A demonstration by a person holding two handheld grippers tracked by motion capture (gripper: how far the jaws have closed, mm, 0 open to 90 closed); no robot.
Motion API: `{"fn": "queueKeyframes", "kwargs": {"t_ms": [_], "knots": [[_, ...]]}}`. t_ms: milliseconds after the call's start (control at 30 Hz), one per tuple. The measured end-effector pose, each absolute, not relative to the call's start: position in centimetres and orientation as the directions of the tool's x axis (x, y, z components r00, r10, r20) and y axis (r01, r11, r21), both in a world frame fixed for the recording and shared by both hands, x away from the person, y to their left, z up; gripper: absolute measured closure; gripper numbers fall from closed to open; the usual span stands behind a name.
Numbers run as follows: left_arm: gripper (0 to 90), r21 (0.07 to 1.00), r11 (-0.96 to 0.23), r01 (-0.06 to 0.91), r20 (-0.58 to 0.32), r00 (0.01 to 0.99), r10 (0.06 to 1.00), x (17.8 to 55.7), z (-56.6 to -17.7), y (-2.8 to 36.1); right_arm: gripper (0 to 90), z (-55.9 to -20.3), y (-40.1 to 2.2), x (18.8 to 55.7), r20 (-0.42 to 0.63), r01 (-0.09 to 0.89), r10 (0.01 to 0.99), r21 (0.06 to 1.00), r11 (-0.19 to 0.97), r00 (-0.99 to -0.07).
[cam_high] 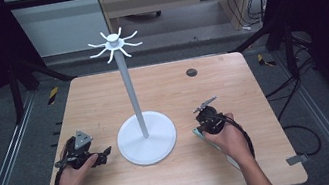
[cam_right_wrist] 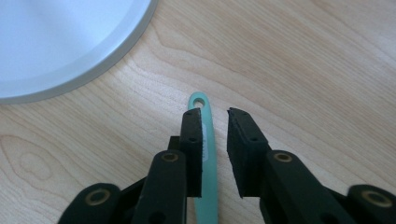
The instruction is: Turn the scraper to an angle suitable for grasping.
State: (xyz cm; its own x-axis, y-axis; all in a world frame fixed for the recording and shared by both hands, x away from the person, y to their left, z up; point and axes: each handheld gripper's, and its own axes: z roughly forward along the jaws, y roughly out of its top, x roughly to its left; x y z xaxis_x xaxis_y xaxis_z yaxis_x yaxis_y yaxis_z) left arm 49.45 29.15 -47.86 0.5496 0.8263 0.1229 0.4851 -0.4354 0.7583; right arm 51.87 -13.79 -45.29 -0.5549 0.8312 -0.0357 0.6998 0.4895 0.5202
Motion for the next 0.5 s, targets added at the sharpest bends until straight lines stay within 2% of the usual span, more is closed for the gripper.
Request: {"fn": "queueKeyframes", "kwargs": {"t_ms": [100, 500], "knots": [[5.0, 0.764, -0.427, 0.484, 0.117, 0.547, 0.829, 49.5, -47.9, 29.2, 68.3, -45.5, -13.4, 52.3, -0.041, 0.721, 0.828, 0.469, 0.510, -0.559], [5.0, 0.761, -0.435, 0.481, 0.120, 0.554, 0.824, 49.4, -47.8, 29.1, 62.3, -46.1, -12.7, 53.0, -0.033, 0.739, 0.815, 0.401, 0.542, -0.579]]}}
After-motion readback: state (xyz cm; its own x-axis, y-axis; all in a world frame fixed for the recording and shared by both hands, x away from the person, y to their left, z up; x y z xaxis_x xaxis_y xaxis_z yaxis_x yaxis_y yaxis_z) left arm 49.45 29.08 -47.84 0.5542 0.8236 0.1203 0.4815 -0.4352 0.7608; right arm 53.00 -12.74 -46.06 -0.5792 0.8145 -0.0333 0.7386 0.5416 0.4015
